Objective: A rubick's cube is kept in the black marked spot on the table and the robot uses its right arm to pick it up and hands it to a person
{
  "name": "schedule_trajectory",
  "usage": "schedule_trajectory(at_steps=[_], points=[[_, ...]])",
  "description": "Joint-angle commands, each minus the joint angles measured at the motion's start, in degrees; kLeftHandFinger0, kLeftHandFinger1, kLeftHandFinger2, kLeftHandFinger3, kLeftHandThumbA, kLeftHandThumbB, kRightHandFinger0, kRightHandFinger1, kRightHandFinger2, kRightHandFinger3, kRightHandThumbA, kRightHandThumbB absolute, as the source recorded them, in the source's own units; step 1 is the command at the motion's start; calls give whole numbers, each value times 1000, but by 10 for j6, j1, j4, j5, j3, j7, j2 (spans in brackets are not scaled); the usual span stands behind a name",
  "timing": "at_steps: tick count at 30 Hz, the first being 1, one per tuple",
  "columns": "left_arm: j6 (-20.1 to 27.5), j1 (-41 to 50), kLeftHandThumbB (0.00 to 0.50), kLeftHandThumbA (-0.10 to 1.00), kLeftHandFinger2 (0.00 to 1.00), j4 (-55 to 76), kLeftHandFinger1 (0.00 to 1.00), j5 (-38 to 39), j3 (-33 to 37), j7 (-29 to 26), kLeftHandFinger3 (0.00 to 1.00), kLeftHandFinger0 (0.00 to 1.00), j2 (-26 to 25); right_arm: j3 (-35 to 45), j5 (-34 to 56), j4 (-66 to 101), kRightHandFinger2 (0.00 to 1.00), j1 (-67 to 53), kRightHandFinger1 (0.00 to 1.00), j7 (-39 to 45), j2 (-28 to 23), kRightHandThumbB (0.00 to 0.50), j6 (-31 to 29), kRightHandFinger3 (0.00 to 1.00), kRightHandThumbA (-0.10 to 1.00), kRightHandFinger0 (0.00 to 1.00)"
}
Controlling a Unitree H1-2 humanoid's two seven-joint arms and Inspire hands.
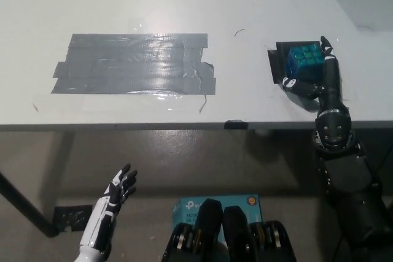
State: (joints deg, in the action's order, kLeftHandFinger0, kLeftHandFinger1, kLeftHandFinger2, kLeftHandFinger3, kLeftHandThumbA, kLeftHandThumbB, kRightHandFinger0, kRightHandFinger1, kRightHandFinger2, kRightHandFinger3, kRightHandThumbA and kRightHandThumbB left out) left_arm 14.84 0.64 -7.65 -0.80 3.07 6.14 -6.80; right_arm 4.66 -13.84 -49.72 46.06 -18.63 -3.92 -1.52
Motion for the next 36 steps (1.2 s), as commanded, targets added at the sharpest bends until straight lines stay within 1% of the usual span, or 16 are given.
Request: schedule_trajectory(at_steps=[1, 4, 15, 17, 21, 23, 25, 26, 28, 30, 31, 32, 33, 34, 35, 36], points=[[6, -10, 231, 1000, 1000, 19, 1000, 0, 2, 7, 1000, 1000, -5, 2, 15, -20, 1000, 44, 1000, -19, -5, 392, -29, 1000, 923, 1000], [-3, -13, 241, 1000, 1000, 22, 1000, -1, 3, 7, 1000, 1000, -5, 8, 26, -42, 1000, 56, 1000, -18, -6, 408, -34, 1000, 914, 1000], [-4, -16, 253, 1000, 1000, 22, 1000, -2, 3, 9, 1000, 1000, -8, 18, 51, -93, 1000, 78, 1000, -13, -3, 419, -32, 1000, 937, 1000], [-5, -16, 251, 1000, 1000, 23, 1000, -3, 3, 8, 1000, 1000, -8, 19, 52, -105, 1000, 80, 1000, -13, -3, 407, -39, 1000, 917, 1000], [-2, -16, 243, 1000, 1000, 22, 1000, -3, 3, 7, 1000, 1000, -8, 23, 64, -133, 1000, 86, 1000, -4, -5, 406, -46, 1000, 876, 1000], [-4, -16, 240, 1000, 1000, 23, 1000, -3, 3, 8, 1000, 1000, -8, 21, 65, -155, 1000, 92, 1000, 2, -8, 392, -38, 1000, 838, 1000], [-1, -16, 233, 1000, 1000, 22, 1000, -5, 3, 7, 1000, 1000, -9, 6, 51, -179, 1000, 100, 1000, 2, -13, 383, -5, 1000, 828, 1000], [-1, -16, 235, 1000, 1000, 22, 1000, -5, 3, 7, 1000, 1000, -9, 6, 52, -185, 1000, 103, 1000, 6, -14, 358, 2, 1000, 738, 1000], [-4, -16, 242, 1000, 1000, 23, 1000, -5, 3, 7, 1000, 1000, -8, -23, 32, -209, 1000, 113, 1000, 29, -23, 290, 51, 1000, 369, 1000], [-3, -18, 243, 1000, 1000, 22, 1000, -4, 2, 8, 1000, 1000, -10, -51, 17, -223, 1000, 119, 1000, 67, -31, 253, 86, 1000, 78, 1000], [-3, -19, 243, 1000, 1000, 22, 1000, -3, 2, 8, 1000, 1000, -10, -69, 7, -228, 1000, 119, 1000, 79, -35, 280, 103, 885, -40, 1000], [-3, -19, 243, 1000, 1000, 22, 1000, -3, 2, 8, 1000, 1000, -10, -74, 6, -229, 1000, 119, 1000, 81, -35, 283, 107, 813, -88, 1000], [-1, -19, 241, 1000, 1000, 21, 1000, -5, 2, 7, 1000, 1000, -10, -85, 1, -229, 935, 118, 970, 78, -35, 272, 114, 868, -100, 955], [0, -19, 241, 1000, 1000, 21, 1000, -4, 2, 7, 1000, 1000, -10, -98, -8, -232, 840, 117, 868, 71, -36, 238, 113, 754, -100, 861], [-1, -19, 245, 1000, 1000, 20, 1000, -2, 1, 8, 1000, 1000, -10, -106, -10, -232, 656, 115, 701, 68, -36, 218, 108, 537, -100, 690], [-2, -20, 245, 1000, 1000, 21, 1000, -1, 1, 8, 1000, 1000, -10, -110, -10, -231, 616, 113, 625, 66, -37, 213, 105, 464, -100, 589]])
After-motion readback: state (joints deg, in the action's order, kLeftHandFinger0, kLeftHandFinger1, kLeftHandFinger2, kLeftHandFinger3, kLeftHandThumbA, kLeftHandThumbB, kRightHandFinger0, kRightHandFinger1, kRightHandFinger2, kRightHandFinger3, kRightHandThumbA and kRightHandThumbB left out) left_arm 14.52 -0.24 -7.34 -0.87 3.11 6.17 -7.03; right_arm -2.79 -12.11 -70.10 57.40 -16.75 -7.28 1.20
